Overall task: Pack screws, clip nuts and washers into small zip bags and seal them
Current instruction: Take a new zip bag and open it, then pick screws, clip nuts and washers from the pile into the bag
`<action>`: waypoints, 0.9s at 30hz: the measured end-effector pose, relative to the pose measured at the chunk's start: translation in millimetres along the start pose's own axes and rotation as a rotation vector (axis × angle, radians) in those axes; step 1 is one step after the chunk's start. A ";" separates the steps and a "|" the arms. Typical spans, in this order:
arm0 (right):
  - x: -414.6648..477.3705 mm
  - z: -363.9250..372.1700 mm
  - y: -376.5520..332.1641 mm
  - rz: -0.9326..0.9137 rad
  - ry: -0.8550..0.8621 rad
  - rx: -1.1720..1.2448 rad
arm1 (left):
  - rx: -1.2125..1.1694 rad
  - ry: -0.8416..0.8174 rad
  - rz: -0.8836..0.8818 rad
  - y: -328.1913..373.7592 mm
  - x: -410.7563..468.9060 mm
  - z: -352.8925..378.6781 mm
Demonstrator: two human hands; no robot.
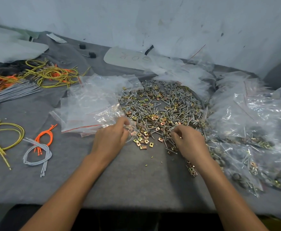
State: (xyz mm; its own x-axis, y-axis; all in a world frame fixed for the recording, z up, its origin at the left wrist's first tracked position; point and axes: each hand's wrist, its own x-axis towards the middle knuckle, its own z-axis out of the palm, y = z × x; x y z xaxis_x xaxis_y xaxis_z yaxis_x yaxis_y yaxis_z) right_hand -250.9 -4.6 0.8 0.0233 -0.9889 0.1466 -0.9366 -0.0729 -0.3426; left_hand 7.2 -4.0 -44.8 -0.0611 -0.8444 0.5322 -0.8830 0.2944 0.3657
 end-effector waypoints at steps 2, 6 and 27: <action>-2.8 -2.8 -3.3 0.029 0.073 0.150 | -0.007 -0.017 0.007 -0.2 0.6 0.5; -2.7 -6.1 -20.6 0.146 0.042 0.570 | -0.016 -0.037 0.011 -0.3 0.3 1.0; 5.4 51.9 -90.5 -0.185 -0.034 0.502 | -0.096 -0.060 -0.037 4.7 -1.0 -3.3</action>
State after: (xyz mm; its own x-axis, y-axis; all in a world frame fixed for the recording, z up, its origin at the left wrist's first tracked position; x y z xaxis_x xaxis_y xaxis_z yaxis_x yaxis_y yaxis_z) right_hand -147.9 -10.1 -15.6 0.1914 -0.9566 0.2198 -0.6335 -0.2914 -0.7167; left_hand 4.7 -0.3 -41.1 -0.0597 -0.8799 0.4714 -0.8364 0.3018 0.4575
